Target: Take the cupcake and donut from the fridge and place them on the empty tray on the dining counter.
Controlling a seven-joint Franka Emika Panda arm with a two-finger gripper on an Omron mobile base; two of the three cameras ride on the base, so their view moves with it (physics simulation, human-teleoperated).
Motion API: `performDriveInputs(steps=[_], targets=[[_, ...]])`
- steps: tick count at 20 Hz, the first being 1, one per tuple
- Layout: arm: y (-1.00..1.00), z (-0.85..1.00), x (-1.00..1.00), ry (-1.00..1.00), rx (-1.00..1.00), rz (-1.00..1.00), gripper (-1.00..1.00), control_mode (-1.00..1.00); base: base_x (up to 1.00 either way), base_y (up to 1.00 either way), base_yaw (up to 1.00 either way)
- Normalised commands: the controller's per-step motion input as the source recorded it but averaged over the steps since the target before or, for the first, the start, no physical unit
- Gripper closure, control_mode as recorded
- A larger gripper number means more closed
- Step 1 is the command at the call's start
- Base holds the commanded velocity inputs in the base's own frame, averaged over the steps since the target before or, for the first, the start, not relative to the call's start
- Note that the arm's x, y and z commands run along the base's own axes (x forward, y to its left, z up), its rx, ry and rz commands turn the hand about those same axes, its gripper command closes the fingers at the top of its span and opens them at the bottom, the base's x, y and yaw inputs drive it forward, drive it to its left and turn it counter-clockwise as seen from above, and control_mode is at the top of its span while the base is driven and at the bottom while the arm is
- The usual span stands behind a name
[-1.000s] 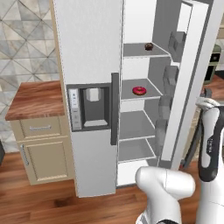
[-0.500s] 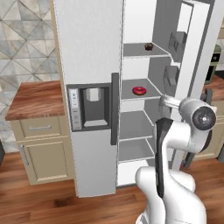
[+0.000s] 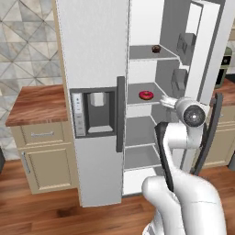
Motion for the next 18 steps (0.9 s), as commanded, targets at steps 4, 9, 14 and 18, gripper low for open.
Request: performDriveInputs(steps=[4, 9, 14, 18], targets=[[-0.12, -0.20, 0.78, 0.00, 0.00, 0.00, -1.00, -1.00, 0.00, 0.00, 0.00], [-0.43, -0.16, 0.64, 0.01, 0.00, 0.00, -1.00, -1.00, 0.00, 0.00, 0.00], [-0.42, -0.21, 0.69, 0.05, 0.00, 0.00, -1.00, -1.00, 0.00, 0.00, 0.00], [-0.63, -0.23, 0.59, 0.06, 0.02, 0.00, -1.00, -1.00, 0.00, 0.00, 0.00]])
